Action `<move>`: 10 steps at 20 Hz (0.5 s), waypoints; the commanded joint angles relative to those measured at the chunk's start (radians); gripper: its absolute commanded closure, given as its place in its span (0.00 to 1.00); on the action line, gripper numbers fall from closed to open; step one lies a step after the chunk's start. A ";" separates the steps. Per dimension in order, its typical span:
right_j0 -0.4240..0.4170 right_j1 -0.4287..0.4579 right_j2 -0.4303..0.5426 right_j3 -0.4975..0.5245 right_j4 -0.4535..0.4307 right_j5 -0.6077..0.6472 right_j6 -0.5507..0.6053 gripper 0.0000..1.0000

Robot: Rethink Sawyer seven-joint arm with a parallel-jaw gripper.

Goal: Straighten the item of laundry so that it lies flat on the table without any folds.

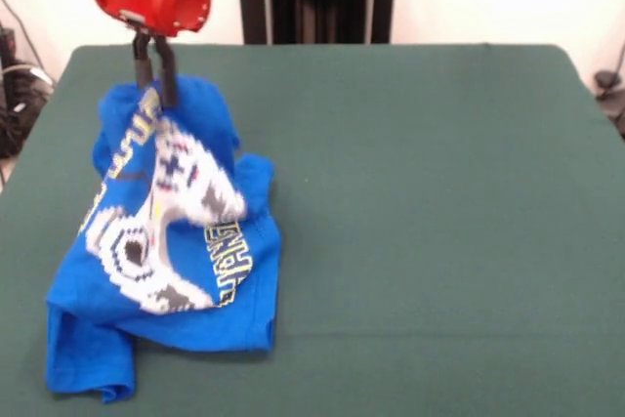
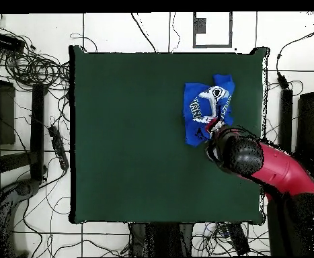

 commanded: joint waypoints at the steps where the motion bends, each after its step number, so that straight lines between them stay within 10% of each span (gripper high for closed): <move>1: 0.069 0.025 0.075 0.106 -0.035 -0.103 0.078 0.00; 10: 0.139 -0.034 0.036 -0.061 -0.010 0.121 0.008 0.00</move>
